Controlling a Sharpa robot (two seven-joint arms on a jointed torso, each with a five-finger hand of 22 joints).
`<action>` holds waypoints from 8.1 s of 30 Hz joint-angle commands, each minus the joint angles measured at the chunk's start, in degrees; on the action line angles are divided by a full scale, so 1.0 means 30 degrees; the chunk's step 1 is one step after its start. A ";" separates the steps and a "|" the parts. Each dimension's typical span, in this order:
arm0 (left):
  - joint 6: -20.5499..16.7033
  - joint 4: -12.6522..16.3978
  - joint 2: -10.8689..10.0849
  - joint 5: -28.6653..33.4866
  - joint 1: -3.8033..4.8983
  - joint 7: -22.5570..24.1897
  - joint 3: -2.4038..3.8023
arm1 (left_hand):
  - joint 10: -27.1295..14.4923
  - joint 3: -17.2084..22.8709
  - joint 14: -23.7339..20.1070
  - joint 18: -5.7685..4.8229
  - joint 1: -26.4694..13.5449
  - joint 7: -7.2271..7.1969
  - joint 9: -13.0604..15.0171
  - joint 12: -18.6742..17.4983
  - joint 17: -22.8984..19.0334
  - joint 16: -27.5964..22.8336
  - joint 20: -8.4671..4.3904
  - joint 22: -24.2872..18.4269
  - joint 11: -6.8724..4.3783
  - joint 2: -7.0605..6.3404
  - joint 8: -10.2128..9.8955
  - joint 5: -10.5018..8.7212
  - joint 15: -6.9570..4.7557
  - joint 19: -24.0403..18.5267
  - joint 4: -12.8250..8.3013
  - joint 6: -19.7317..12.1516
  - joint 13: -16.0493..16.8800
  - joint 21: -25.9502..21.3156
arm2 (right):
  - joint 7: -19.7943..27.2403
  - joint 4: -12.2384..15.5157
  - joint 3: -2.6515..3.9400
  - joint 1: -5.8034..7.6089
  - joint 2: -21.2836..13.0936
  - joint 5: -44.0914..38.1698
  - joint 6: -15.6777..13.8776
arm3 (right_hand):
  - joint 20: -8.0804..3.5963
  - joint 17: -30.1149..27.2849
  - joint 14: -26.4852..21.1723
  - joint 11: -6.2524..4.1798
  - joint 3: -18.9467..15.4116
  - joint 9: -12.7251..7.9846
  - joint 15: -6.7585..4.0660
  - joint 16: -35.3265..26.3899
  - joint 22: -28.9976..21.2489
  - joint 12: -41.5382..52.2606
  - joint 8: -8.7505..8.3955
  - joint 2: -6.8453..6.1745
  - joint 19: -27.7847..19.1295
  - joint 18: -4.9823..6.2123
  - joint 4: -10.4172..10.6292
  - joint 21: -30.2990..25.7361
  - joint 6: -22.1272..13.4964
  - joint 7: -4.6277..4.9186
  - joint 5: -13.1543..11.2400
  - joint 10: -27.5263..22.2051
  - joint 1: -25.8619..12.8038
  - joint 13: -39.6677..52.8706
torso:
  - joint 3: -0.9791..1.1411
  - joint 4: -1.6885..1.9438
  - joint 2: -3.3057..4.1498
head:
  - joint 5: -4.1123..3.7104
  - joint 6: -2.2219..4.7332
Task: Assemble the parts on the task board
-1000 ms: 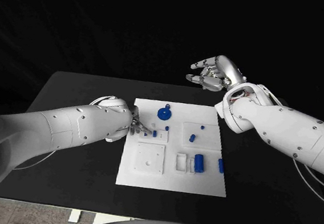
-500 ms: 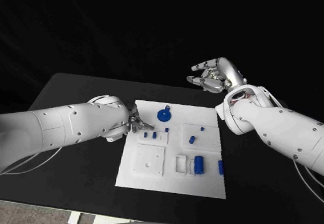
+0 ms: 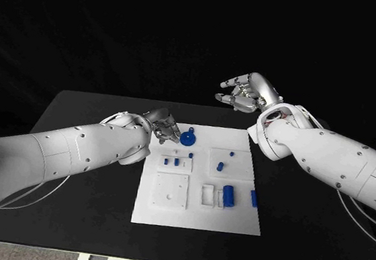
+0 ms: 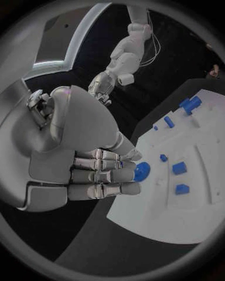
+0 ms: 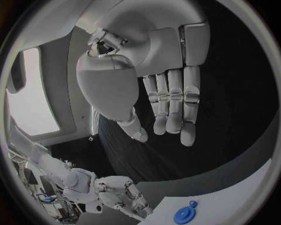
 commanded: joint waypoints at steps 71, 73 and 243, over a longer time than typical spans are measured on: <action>0.1931 -0.3829 0.2707 -0.8226 -0.0192 0.2811 -0.0934 | -0.1084 -0.0471 0.1894 0.0683 -0.0864 -0.0009 -0.0800 -0.3153 -0.2842 0.1455 0.0228 0.0368 0.0541 0.0884 -0.1488 0.0378 0.0130 0.0221 -0.0667 -0.0596 -0.0055 0.2868 | 0.0023 0.0925 0.0006 0.0321 -0.0026 0.0021 0.0178 | 0.0063 -0.0084 -0.0111 -0.0046 0.0315 -0.0025 0.0024 -0.0035 -0.0018 0.0030 -0.0071 -0.0075 -0.0032 0.0121 -0.0107 -0.0120 -0.0067 0.0069 0.0101 -0.0131 -0.0089 -0.0067 | 0.0176 -0.0919 0.1025 | -0.0460 0.0611; 0.1915 -0.3871 0.2715 -0.8146 -0.0198 0.2823 -0.0933 | -0.1100 -0.0374 0.1917 0.0685 -0.0898 -0.0034 -0.0811 -0.3151 -0.2859 0.1434 0.0227 0.0362 0.0544 0.0780 -0.1477 0.0347 0.0127 0.0229 -0.0609 -0.0797 -0.0055 0.2861 | 0.0021 0.0926 0.0006 0.0324 -0.0017 0.0018 0.0186 | 0.0063 -0.0084 -0.0111 -0.0046 0.0315 -0.0025 0.0024 -0.0035 -0.0018 0.0030 -0.0071 -0.0075 -0.0032 0.0121 -0.0107 -0.0120 -0.0067 0.0069 0.0101 -0.0131 -0.0089 -0.0067 | 0.0192 -0.0945 0.1059 | -0.0464 0.0623; 0.2361 -0.2141 0.0283 -0.6070 -0.0662 0.2177 0.0126 | 0.1643 0.2940 0.4486 0.0665 -0.0187 -0.0149 -0.0746 -0.3150 -0.2154 0.0246 -0.0315 0.0343 -0.0071 0.0386 -0.1452 0.0774 -0.0379 0.1124 0.0118 0.2047 -0.0053 0.3374 | 0.0011 0.1122 0.0004 0.0454 -0.0409 -0.0034 0.0218 | 0.0053 -0.0090 -0.0129 -0.0060 0.0341 -0.0027 0.0015 0.0015 0.0051 0.0078 -0.0077 -0.0053 -0.0027 0.0113 -0.0133 -0.0140 0.0035 0.0047 0.0120 -0.0132 -0.0123 -0.0037 | -0.0176 -0.0501 0.1030 | -0.0459 0.0571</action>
